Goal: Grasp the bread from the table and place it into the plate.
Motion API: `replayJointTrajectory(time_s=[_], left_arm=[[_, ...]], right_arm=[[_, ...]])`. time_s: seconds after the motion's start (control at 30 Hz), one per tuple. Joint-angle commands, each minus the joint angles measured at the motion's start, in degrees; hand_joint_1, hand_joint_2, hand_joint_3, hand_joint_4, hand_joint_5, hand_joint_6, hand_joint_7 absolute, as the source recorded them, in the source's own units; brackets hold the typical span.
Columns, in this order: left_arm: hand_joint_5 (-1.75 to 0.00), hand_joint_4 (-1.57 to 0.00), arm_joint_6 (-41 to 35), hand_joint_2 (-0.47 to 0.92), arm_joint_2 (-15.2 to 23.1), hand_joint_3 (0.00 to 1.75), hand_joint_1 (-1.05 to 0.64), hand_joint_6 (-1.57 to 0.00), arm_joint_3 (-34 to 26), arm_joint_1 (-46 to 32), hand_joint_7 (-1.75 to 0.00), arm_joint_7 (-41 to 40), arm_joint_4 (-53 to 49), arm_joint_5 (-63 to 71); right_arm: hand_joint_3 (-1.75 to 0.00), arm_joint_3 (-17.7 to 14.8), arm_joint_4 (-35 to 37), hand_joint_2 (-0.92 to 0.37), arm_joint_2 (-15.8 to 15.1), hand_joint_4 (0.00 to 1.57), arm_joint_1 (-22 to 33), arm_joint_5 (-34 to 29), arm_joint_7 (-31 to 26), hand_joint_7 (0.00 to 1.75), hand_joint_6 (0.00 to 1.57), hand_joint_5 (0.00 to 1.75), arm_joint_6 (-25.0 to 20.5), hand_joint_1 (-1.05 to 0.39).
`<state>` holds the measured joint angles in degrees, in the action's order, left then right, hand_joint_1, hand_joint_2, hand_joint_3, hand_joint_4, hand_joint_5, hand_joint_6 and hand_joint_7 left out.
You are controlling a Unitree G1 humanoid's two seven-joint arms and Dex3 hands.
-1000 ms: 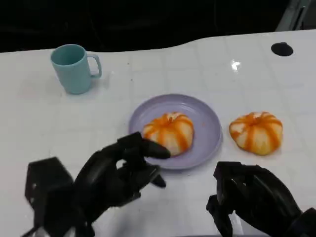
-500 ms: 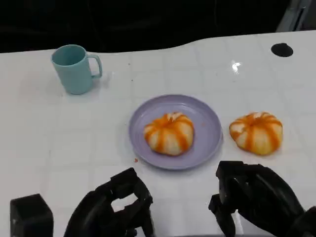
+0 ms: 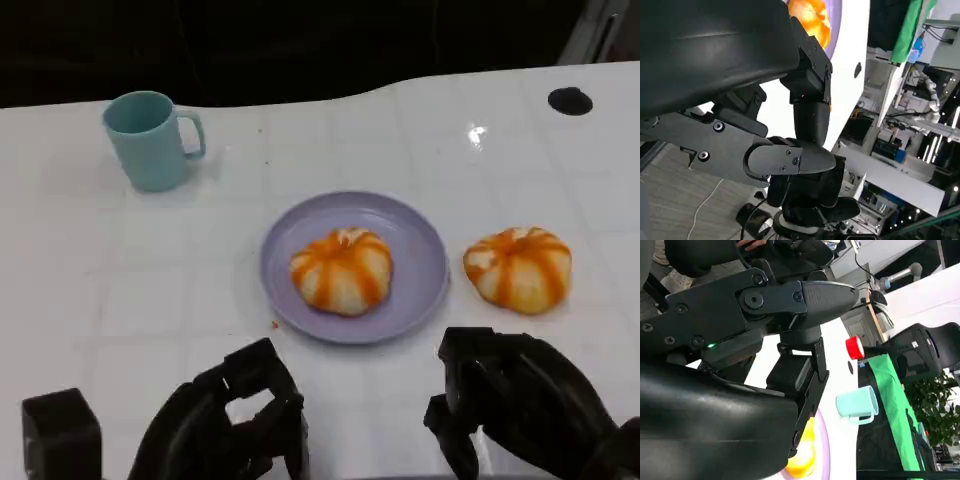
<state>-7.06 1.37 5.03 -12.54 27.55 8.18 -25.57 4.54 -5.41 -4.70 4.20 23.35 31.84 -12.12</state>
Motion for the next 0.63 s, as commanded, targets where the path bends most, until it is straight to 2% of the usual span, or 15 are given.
replayJointTrajectory(time_s=[0.03,0.63], left_arm=[[-1.75,-0.89,2.9,0.92,0.6,0.31,-0.63,-0.65,-1.1,0.9,-1.75,1.5,-1.6,0.4],[-1.75,-0.85,5.8,0.92,0.6,0.33,-0.63,-0.62,-3.2,2.4,-1.75,3.5,-4.9,0.0]], right_arm=[[-0.33,-0.2,1.2,-0.92,0.6,1.29,-0.7,0.5,-0.1,1.54,1.11,1.62,0.2,-0.91],[-0.34,0.0,3.1,-0.92,1.7,1.29,-1.4,-0.5,-0.8,1.58,1.1,1.66,1.5,-0.92]])
